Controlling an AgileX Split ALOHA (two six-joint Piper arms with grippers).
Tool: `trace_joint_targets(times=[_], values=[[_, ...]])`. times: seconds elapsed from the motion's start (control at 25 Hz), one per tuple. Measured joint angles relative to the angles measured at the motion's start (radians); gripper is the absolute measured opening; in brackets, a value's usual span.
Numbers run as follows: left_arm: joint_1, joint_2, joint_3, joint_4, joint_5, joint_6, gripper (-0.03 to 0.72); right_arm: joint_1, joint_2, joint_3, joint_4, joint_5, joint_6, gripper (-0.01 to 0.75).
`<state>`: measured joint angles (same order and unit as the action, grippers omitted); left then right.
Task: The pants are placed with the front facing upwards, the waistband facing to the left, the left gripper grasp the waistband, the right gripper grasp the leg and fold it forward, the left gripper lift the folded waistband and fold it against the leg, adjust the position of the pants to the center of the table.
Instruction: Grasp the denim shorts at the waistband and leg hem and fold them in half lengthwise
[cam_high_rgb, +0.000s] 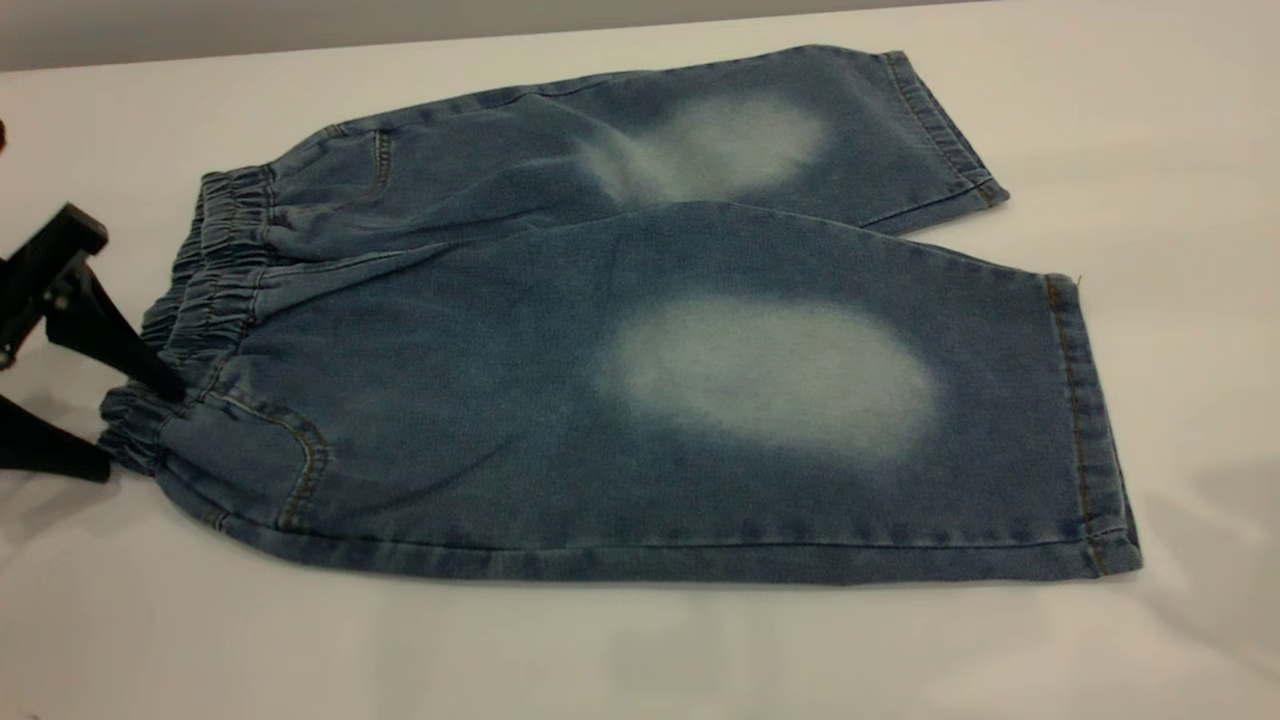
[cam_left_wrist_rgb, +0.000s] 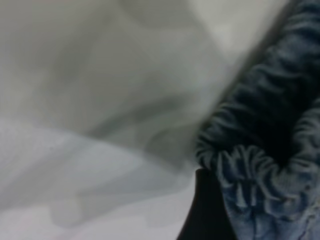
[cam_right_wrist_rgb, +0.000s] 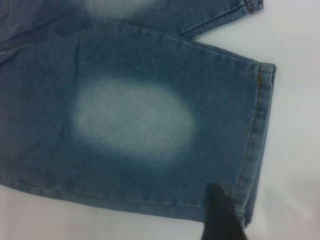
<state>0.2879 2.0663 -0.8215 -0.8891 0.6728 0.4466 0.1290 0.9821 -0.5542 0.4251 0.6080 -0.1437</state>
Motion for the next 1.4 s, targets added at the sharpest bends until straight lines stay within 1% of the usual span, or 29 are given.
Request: trace_joint_targets(times=[0.2,0.4,0.52,0.68,1.0,1.04,1.2,1.4], values=[[0.0,0.01,0.0,0.006,-0.004,-0.002,0.474,0.0,0.0,0.0,0.0,0.003,0.001,0.357],[0.0,0.01,0.0,0.027,-0.05,-0.041,0.473,0.0,0.0,0.0,-0.001,0.003,0.001,0.357],[0.0,0.009,0.0,0.027,-0.072,-0.053,0.456,0.0,0.0,0.0,-0.001,0.003,-0.001,0.357],[-0.001,0.009,0.0,0.025,-0.1,-0.053,0.382,0.0,0.0,0.0,0.021,0.004,-0.001,0.357],[-0.001,0.009,0.0,0.023,-0.13,-0.032,0.137,0.0,0.003,0.0,0.043,0.004,-0.001,0.357],[-0.001,0.009,0.0,0.023,-0.128,-0.026,0.127,0.0,0.01,0.0,0.054,0.004,0.003,0.357],[-0.001,0.004,0.0,-0.003,-0.086,0.038,0.127,0.0,0.083,0.022,0.112,-0.006,0.005,0.357],[-0.01,-0.02,0.0,-0.039,-0.004,0.115,0.127,0.0,0.232,0.081,0.187,-0.064,-0.026,0.357]])
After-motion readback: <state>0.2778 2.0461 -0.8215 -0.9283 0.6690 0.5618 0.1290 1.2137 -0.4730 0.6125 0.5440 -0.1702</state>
